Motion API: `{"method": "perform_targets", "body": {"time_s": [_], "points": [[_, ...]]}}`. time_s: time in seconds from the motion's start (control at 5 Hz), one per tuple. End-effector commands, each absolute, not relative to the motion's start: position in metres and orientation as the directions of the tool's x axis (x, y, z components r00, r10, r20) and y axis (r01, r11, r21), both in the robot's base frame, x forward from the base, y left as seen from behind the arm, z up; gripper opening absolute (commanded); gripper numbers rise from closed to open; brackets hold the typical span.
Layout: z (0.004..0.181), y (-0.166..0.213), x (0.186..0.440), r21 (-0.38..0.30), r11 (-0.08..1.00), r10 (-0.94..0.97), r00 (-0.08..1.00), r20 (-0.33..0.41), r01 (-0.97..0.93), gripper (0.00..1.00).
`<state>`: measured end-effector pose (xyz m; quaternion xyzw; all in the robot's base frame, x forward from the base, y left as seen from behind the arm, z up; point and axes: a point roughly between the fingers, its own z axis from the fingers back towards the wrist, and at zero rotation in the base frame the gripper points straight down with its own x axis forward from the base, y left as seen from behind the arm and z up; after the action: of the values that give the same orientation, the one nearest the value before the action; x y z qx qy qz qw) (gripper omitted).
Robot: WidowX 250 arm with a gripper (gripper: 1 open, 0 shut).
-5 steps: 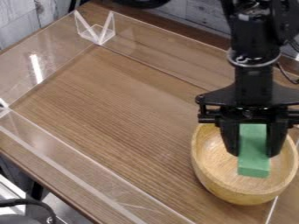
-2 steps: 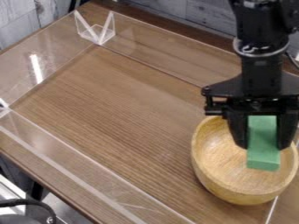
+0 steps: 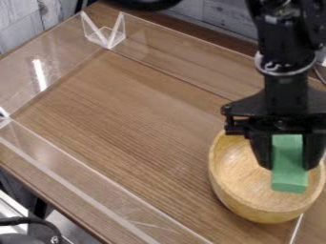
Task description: Put the green block in the brown bowl
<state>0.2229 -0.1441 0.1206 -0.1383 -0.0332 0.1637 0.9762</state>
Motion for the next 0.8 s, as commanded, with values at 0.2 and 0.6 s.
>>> {"method": "perform_targets", "body": {"time_s": [0.2, 0.6], "points": [[0.1353, -0.1468, 0.221, -0.329, 0.897, 0.337, 0.939, 0.075, -0.296, 0.0], [0.1337, -0.1485, 0.2205, -0.337, 0.895, 0.337, 0.938, 0.081, -0.292, 0.0]]}}
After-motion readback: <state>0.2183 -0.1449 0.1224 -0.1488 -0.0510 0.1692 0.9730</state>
